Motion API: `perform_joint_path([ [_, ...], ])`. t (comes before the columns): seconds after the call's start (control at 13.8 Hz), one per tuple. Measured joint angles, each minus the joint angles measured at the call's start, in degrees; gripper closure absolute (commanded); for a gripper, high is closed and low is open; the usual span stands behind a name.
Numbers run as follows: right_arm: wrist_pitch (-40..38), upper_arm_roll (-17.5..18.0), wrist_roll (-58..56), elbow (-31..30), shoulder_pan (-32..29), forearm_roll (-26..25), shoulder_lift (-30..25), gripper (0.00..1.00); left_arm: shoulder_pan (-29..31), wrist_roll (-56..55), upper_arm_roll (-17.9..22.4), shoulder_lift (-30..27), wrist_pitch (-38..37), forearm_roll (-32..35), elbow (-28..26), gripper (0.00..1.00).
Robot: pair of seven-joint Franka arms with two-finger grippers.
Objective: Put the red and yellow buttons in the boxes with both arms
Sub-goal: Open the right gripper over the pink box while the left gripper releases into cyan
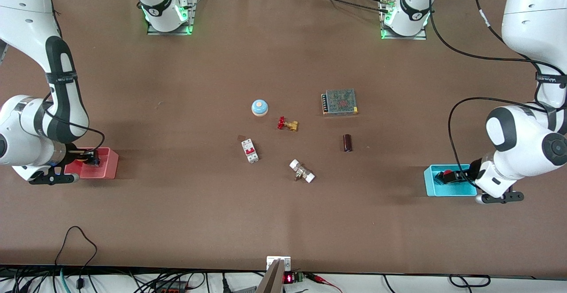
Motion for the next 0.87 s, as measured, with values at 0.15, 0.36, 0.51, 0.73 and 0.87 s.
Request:
perform_joint_path([
  [0.15,1.77,0.01,-0.66,0.93,-0.8,0.01,1.7,0.77,-0.21,0.0,-0.1,-1.64,-0.43,0.41,1.02,0.0],
  [0.36,3.28,0.13,-0.76,1.27,-1.07,0.56,3.29,0.77,-0.92,-0.02,-0.36,-6.14,-4.55,0.6,1.47,0.0],
  [0.51,3.33,0.33,-0.77,1.56,-1.06,1.62,3.4,0.77,-1.08,-0.03,-0.44,-9.95,-9.02,1.39,1.55,0.0],
  [0.73,3.32,0.61,-0.95,1.68,-1.02,1.89,3.43,0.6,-1.11,-1.07,-0.85,-15.77,-15.54,5.63,1.6,0.0],
  [0.87,3.32,0.61,-1.21,1.69,-1.02,1.96,3.56,0.0,-1.44,-1.63,-1.36,-19.45,-18.94,7.54,1.64,0.0],
])
